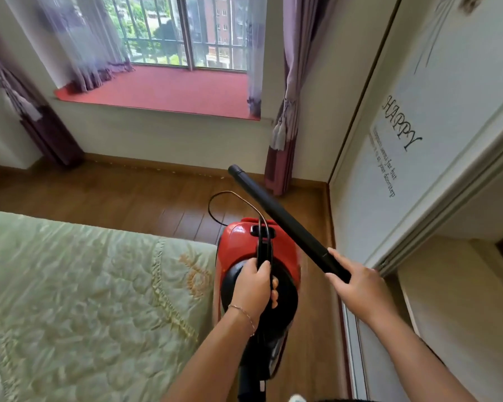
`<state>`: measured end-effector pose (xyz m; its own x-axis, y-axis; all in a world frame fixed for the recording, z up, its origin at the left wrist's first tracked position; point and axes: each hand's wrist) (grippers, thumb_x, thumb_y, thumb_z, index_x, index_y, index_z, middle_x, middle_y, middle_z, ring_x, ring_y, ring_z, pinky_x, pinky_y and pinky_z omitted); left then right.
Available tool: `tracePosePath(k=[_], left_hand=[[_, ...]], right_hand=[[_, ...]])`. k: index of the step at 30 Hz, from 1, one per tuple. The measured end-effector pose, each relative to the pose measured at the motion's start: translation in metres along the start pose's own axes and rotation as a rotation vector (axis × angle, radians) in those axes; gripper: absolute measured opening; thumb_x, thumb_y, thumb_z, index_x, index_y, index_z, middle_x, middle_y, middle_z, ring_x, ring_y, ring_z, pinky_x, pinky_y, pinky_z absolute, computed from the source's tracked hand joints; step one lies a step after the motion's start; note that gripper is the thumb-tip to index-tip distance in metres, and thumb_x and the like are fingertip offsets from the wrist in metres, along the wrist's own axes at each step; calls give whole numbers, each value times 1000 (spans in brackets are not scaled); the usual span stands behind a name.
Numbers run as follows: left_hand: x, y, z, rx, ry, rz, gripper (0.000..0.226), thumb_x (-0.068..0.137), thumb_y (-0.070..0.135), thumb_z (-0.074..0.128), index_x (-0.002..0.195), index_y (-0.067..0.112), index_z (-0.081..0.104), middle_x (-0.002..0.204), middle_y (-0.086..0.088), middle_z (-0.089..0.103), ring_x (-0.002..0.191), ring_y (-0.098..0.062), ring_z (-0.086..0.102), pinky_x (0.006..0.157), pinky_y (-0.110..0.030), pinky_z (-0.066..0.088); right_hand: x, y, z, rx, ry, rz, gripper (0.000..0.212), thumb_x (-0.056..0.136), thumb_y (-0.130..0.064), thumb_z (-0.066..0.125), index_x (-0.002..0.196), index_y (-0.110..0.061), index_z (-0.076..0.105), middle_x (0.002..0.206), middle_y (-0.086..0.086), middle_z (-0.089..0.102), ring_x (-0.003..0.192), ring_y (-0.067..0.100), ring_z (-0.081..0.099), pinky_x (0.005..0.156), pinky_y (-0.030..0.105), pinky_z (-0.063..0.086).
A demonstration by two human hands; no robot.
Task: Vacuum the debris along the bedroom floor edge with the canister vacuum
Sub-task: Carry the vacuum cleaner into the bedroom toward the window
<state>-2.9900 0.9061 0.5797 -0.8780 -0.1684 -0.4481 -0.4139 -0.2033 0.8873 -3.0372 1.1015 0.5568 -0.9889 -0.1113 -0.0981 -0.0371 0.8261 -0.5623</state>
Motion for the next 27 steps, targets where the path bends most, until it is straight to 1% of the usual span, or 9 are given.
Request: tracePosePath(k=[2,6,8,10,14,19,21,24,27], left_hand=[[30,9,2,-2,22,-16,19,98,15,35,81,14,44,56,-1,43,33,-7,38,34,-20,34],[98,27,7,11,103,-57,19,98,14,34,81,12,43,57,-3,42,32,-7,37,33,-19,33],[135,39,12,21,128,-70,20,98,14,34,81,13,44,57,-3,43,33,-7,37,33,-19,33],[175,57,18,15,155,-64,22,98,13,34,78,14,44,57,-3,42,33,-7,37,33,-19,32],[251,105,26,-28,269,-45,23,98,13,34,76,11,42,56,-3,41,33,-8,35,33,-18,31],[323,159,23,-114,333,10,24,97,16,35,76,12,45,53,1,44,34,-7,37,33,-19,33],[346,174,19,-163,355,19,25,97,17,35,76,12,47,50,3,46,34,-6,38,33,-19,34],[382,191,8,-222,400,11,25,98,18,36,77,13,50,48,4,48,33,-6,40,33,-19,36],[421,202,-12,-255,448,-4,25,98,17,35,78,12,49,49,3,47,33,-6,40,32,-19,36]], right_hand=[[34,-2,5,-1,-5,-17,52,89,-35,59,137,-42,41,90,-10,64,63,4,57,46,14,37],[113,-5,18,26,-52,-53,52,89,-34,59,138,-39,42,106,-4,69,84,15,64,68,26,52],[156,-5,24,39,-82,-69,53,89,-33,59,138,-39,41,110,-4,68,91,16,65,74,29,54],[203,-4,25,54,-100,-93,53,89,-34,60,138,-41,41,111,-6,68,90,14,64,69,25,53],[298,-8,13,54,-159,-148,53,89,-35,60,138,-40,41,111,-9,67,79,4,59,55,9,40],[404,-34,-9,11,-136,-216,53,89,-35,61,138,-40,41,102,-8,68,59,-7,51,42,5,31],[438,-49,-11,4,-151,-256,54,89,-35,61,139,-40,40,101,-7,68,59,-5,52,42,5,31],[485,-72,-5,-12,-179,-331,54,88,-35,61,139,-40,40,101,-7,67,68,3,58,49,8,37],[527,-98,8,-55,-215,-388,54,89,-35,60,139,-40,39,94,-12,60,68,4,57,52,12,41]])
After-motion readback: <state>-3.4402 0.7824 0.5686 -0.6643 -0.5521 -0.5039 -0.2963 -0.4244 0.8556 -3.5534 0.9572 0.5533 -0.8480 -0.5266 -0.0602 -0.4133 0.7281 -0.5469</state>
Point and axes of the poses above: each hand's wrist, its own x-axis towards the middle knuckle, its own z-axis out of the palm, y = z × x
